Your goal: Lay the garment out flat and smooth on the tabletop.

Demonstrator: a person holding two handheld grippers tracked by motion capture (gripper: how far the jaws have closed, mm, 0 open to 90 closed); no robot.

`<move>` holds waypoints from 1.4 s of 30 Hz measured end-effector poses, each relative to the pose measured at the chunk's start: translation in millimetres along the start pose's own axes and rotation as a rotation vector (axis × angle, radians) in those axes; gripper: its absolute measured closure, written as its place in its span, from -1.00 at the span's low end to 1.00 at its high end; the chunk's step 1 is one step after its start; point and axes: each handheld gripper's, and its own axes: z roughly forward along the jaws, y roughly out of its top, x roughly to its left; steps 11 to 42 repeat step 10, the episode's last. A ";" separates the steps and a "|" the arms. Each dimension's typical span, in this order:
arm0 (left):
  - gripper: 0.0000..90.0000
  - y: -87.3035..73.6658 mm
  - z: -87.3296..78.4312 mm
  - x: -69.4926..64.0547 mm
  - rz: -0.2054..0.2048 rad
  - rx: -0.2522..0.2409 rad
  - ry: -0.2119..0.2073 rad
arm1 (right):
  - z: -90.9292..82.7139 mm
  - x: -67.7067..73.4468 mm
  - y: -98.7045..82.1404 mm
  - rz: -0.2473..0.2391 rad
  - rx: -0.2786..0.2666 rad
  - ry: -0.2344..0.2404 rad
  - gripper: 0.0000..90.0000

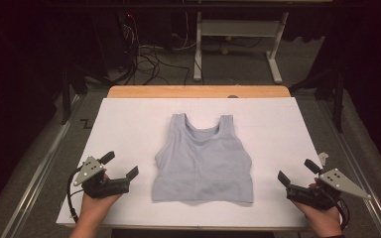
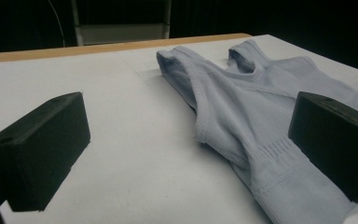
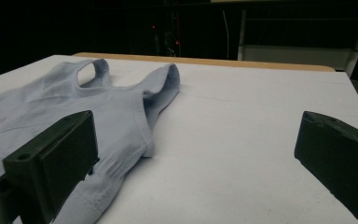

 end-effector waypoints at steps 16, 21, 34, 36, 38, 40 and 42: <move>-1.00 -2.9 11.2 -3.1 0.014 0.048 -0.008 | 13.1 13.1 -8.3 -0.051 0.049 0.023 -1.00; -1.00 -2.9 11.2 -3.1 0.014 0.048 -0.008 | 13.1 13.1 -8.3 -0.051 0.049 0.023 -1.00; -1.00 -2.9 11.2 -3.1 0.014 0.048 -0.008 | 13.1 13.1 -8.3 -0.051 0.049 0.023 -1.00; -1.00 -2.9 11.2 -3.1 0.014 0.048 -0.008 | 13.1 13.1 -8.3 -0.051 0.049 0.023 -1.00; -1.00 -2.9 11.2 -3.1 0.014 0.048 -0.008 | 13.1 13.1 -8.3 -0.051 0.049 0.023 -1.00; -1.00 -2.9 11.2 -3.1 0.014 0.048 -0.008 | 13.1 13.1 -8.3 -0.051 0.049 0.023 -1.00; -1.00 -2.9 11.2 -3.1 0.014 0.048 -0.008 | 13.1 13.1 -8.3 -0.051 0.049 0.023 -1.00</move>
